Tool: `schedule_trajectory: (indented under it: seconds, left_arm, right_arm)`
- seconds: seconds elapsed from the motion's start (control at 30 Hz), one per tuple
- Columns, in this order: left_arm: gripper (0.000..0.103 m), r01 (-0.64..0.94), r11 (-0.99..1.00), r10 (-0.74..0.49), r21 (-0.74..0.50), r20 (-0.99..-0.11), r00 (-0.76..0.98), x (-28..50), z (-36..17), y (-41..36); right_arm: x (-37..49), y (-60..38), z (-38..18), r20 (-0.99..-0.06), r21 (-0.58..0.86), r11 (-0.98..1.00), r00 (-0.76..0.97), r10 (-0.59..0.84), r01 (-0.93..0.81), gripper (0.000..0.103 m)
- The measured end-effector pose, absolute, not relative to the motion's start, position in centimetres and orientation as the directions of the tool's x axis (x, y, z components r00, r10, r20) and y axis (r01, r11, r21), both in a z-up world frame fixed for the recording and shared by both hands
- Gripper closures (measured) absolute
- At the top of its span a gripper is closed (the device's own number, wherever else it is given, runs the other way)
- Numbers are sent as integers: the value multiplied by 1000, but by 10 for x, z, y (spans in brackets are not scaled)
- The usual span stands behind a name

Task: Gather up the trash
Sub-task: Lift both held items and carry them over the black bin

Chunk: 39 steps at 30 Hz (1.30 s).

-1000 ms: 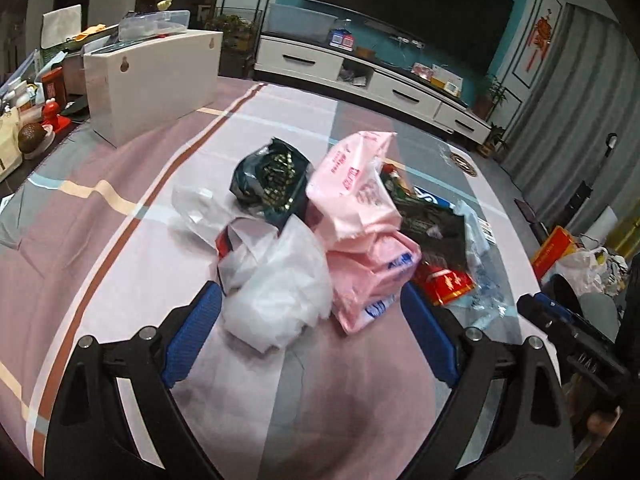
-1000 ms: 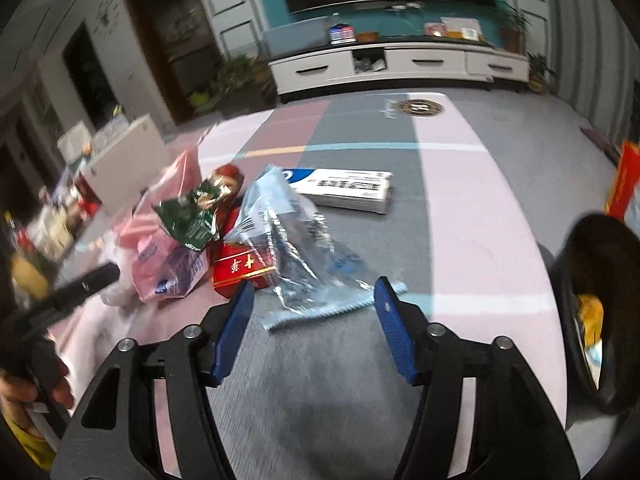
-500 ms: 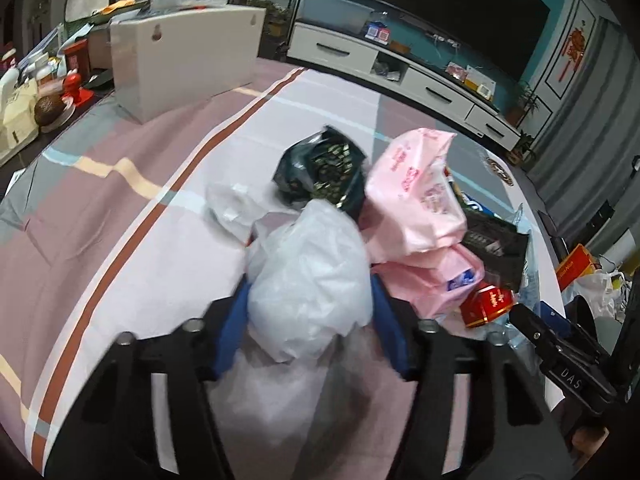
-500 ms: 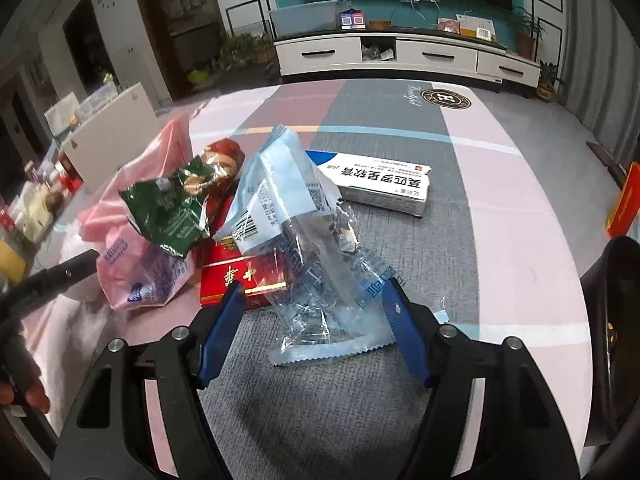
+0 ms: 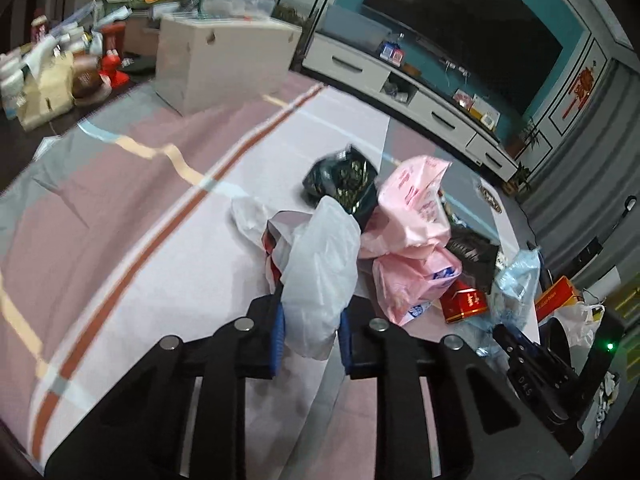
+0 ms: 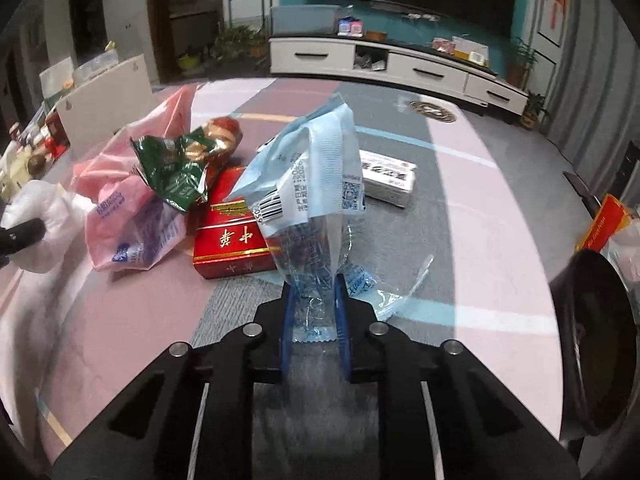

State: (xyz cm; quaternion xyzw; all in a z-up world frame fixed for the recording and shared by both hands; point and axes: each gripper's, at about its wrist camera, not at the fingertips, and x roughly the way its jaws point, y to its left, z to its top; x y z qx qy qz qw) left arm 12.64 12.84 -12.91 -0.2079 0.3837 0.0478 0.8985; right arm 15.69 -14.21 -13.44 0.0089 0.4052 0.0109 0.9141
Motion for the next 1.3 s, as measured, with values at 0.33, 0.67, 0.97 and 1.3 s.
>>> schedule_trajectory:
  seconds: [0.33,0.67,0.97,1.3]
  left_arm:
    - [81,-208,933,10,-294,-557,830,81,-71,130]
    - [81,-45,968,-84,-247,-485,871,69,-54,77]
    - [81,104,975,-186,-194,-474,861,70,-57,21]
    - [81,208,965,-259,-159,-485,835,73,-67,-24]
  right_arm:
    - [111,-182,-88,-623,191,978,780,57,81,85]
    - [104,-198,-80,-597,224,966,801,34,126,85]
    - [94,-209,-78,-589,230,960,808,6,161,85]
    - [80,-235,-78,-591,232,947,805,-45,223,85]
